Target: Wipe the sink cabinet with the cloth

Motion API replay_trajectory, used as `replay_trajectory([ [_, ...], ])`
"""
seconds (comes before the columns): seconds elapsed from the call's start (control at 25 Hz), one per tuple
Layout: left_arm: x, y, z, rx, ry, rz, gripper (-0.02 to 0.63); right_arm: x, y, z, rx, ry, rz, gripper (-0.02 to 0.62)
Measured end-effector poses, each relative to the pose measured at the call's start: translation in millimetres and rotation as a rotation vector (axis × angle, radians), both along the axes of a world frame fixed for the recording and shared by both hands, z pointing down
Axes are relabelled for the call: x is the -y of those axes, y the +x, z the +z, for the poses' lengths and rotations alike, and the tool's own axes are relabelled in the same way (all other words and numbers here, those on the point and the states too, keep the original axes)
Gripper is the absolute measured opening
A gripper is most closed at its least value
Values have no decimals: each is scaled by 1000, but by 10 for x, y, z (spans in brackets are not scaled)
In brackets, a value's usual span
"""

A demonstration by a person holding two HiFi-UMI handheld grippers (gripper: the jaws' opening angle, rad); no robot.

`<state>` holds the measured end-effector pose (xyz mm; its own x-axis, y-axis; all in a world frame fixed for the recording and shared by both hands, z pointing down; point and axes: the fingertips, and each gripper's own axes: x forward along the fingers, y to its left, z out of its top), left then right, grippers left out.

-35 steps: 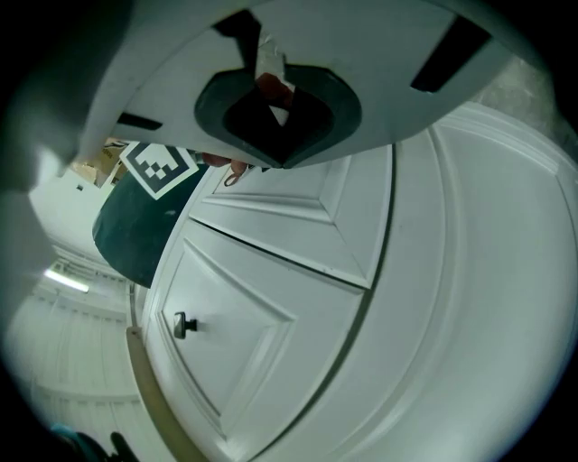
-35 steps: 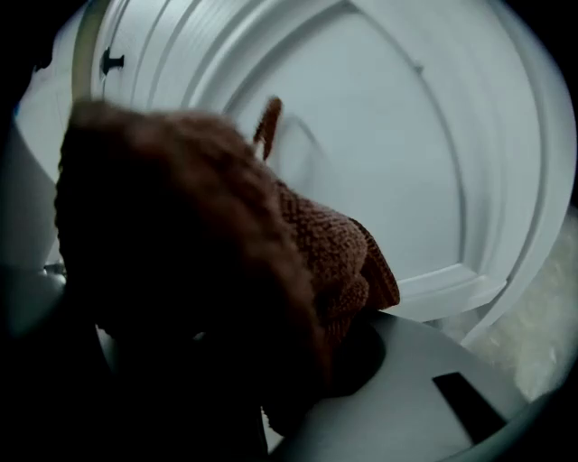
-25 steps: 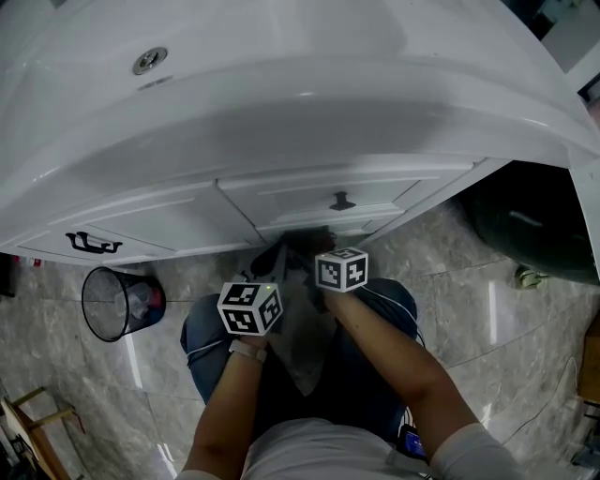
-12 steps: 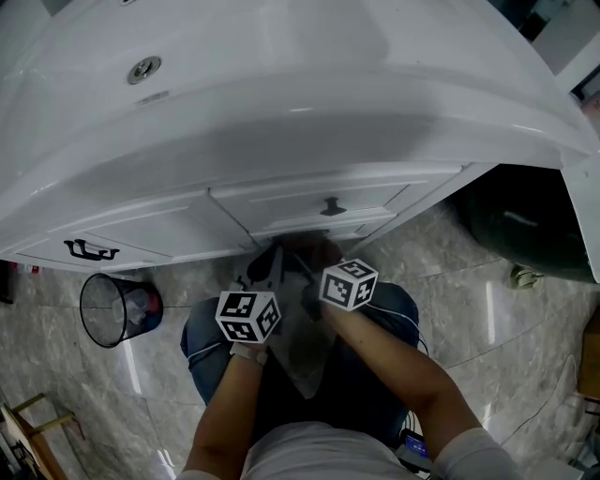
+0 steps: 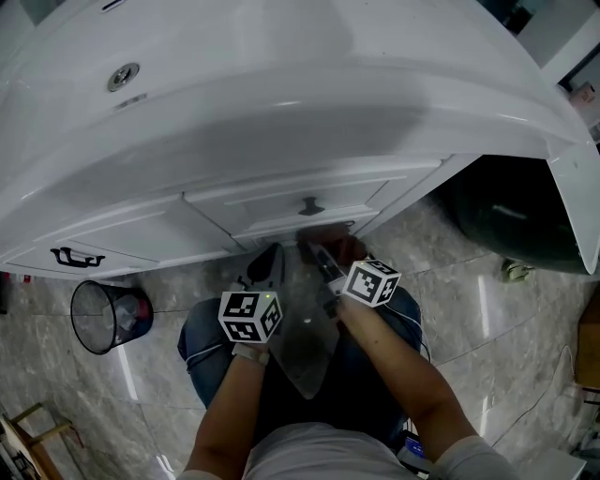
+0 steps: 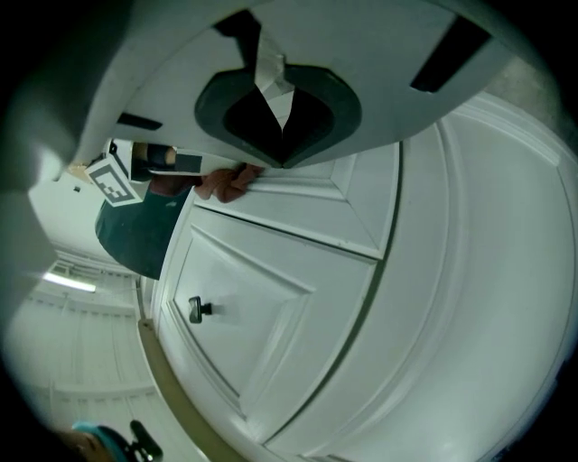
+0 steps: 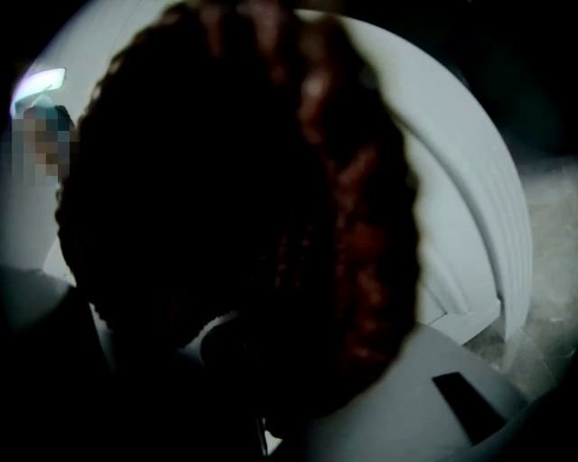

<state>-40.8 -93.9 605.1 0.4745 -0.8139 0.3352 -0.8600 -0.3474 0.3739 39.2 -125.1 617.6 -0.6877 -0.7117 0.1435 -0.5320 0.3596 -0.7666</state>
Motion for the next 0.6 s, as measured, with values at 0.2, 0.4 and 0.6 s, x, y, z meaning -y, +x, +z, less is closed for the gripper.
replay_trajectory([
  [0.2, 24, 27, 50, -7, -28, -35, 11, 92, 523, 276, -78, -113, 146, 75],
  [0.4, 29, -50, 30, -4, -33, -81, 11, 109, 610, 604, -214, -198, 156, 75],
  [0.6, 22, -320, -67, -27, -13, -168, 11, 84, 574, 1025, -256, -344, 155, 75],
])
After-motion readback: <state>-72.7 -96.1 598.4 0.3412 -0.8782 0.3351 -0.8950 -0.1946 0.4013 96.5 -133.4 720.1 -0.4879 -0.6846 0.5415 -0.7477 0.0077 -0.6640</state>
